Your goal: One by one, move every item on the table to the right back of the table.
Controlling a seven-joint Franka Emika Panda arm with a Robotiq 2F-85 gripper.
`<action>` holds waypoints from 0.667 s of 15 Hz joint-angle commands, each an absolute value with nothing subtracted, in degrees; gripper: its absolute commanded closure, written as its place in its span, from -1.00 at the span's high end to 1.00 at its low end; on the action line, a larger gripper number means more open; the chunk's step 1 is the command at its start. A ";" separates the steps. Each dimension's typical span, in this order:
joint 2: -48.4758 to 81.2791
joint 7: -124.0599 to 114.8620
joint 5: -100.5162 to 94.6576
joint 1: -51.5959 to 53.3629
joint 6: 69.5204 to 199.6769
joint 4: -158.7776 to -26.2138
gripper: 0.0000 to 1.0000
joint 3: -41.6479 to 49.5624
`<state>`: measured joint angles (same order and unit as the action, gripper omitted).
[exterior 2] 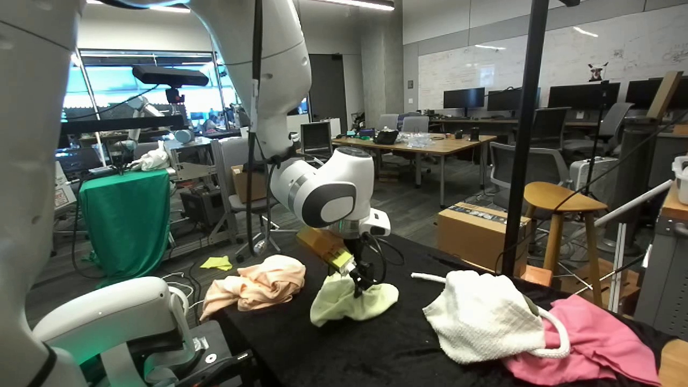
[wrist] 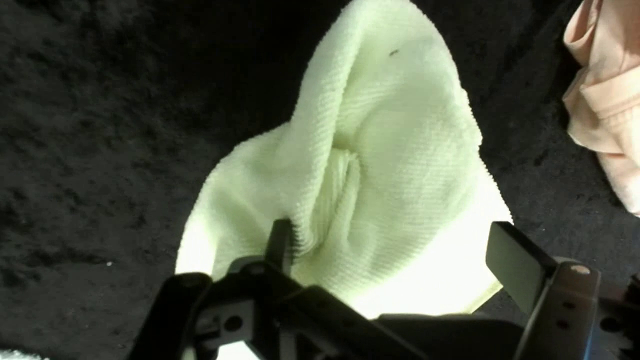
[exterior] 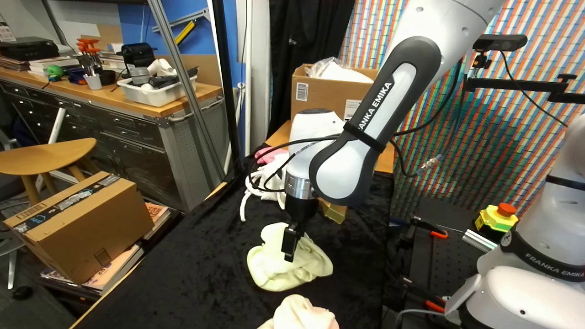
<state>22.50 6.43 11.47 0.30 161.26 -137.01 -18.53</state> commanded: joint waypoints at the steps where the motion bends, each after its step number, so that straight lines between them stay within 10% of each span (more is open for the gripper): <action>1: 24.13 9.64 13.33 -0.54 158.80 -134.74 1.00 -20.03; 10: 26.86 8.97 13.41 0.73 160.81 -138.68 1.00 -21.00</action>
